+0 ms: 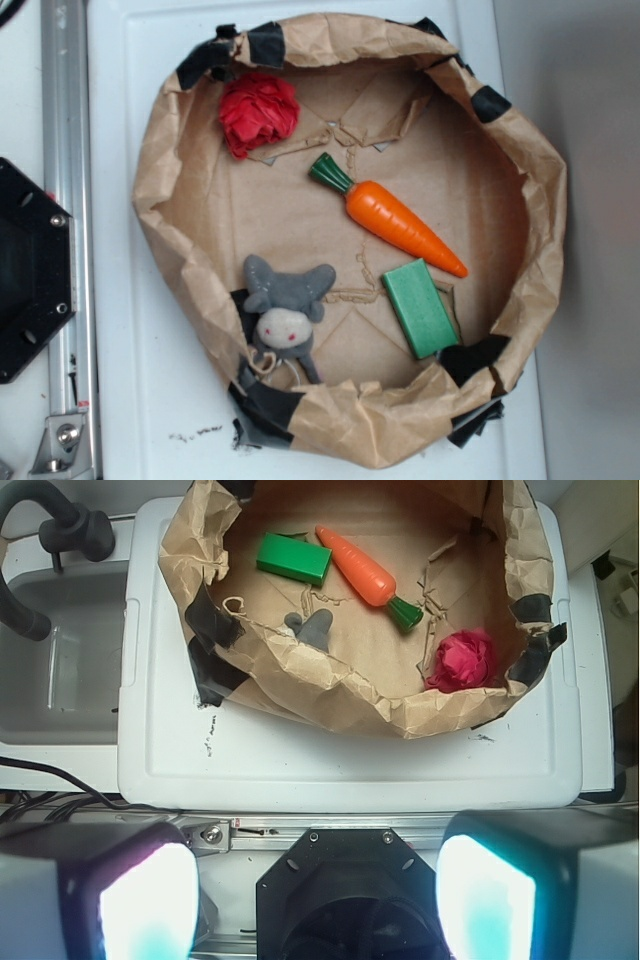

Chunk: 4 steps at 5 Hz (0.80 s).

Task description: Grab the red paper.

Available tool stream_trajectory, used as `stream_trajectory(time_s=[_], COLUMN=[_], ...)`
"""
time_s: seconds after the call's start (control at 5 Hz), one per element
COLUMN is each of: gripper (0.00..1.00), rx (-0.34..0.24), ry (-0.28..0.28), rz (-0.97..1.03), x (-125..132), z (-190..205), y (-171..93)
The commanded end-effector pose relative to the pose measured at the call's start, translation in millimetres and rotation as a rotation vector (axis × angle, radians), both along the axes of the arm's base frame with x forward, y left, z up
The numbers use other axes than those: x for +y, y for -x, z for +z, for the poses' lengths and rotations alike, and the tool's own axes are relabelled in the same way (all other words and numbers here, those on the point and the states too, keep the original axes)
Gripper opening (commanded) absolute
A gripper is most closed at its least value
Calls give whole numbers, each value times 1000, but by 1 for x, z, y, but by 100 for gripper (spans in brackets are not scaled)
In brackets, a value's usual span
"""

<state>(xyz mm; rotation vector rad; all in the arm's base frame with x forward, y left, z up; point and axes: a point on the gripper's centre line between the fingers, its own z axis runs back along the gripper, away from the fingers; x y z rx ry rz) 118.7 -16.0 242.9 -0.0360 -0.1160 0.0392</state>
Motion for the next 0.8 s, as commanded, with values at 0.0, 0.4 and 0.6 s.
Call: stream_trajectory(time_s=[0.0,0.4,0.6], gripper=[100,100,100], rx=[0,-164,-19], ry=[0,65,62], rz=[0,-324,-437], x=[0,31,38], z=[0,-40,-85], y=[0,-105,-140])
